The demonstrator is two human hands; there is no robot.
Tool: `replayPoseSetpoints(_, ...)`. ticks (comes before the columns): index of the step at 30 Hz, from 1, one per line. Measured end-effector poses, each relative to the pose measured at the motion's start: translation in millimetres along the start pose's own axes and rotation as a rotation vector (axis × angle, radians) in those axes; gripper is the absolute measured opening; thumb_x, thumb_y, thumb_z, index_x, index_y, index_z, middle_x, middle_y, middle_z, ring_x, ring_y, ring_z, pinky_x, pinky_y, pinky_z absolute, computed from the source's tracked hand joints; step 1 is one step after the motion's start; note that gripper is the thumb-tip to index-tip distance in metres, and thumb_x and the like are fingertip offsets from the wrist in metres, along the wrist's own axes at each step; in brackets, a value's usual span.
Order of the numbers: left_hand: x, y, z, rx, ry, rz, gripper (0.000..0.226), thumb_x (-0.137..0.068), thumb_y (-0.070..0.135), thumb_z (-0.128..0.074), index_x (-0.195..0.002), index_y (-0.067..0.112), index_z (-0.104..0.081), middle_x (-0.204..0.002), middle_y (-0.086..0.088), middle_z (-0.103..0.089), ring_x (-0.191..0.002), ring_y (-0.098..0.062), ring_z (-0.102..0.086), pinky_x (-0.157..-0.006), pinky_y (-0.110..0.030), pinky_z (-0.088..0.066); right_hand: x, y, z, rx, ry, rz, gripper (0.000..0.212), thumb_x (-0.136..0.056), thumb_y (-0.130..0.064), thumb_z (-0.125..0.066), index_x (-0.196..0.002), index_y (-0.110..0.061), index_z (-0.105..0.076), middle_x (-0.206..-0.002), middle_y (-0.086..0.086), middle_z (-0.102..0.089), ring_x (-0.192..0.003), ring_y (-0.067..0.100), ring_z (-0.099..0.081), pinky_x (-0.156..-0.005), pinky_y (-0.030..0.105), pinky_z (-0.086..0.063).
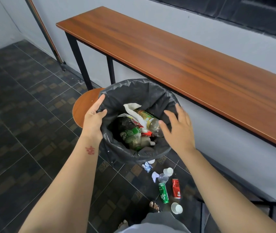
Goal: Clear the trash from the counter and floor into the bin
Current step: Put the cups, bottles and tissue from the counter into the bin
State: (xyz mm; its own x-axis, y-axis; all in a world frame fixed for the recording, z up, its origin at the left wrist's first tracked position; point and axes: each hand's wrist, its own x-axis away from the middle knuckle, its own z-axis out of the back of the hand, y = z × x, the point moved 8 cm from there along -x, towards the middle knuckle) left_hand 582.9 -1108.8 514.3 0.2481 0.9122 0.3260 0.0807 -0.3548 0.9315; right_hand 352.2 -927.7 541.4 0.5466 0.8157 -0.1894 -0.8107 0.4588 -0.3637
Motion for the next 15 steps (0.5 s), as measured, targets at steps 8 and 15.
replayPoseSetpoints(8, 5, 2, 0, -0.113, 0.014, -0.031, 0.048, -0.100, 0.007, -0.054, -0.120, 0.048, -0.067, -0.145, 0.016, -0.051, -0.137, -0.016, -0.044, -0.114, -0.045, -0.038, 6, 27, -20, -0.731, -0.028, -0.399, 0.054, -0.096, -0.034, -0.057, -0.146, -0.039, -0.036, -0.155, -0.010, -0.033, -0.142, 0.015, -0.031, -0.116, 0.043, -0.030)
replayPoseSetpoints(15, 22, -3, -11, -0.466, -0.116, -0.220, 0.050, -0.098, 0.012, -0.061, -0.136, 0.043, -0.055, -0.146, 0.012, -0.041, -0.140, -0.017, -0.037, -0.117, -0.042, -0.032, 32, 29, -23, -0.863, 0.035, -0.505, 0.058, -0.095, -0.030, -0.060, -0.146, -0.041, -0.035, -0.155, -0.014, -0.032, -0.144, 0.013, -0.029, -0.115, 0.036, -0.027)
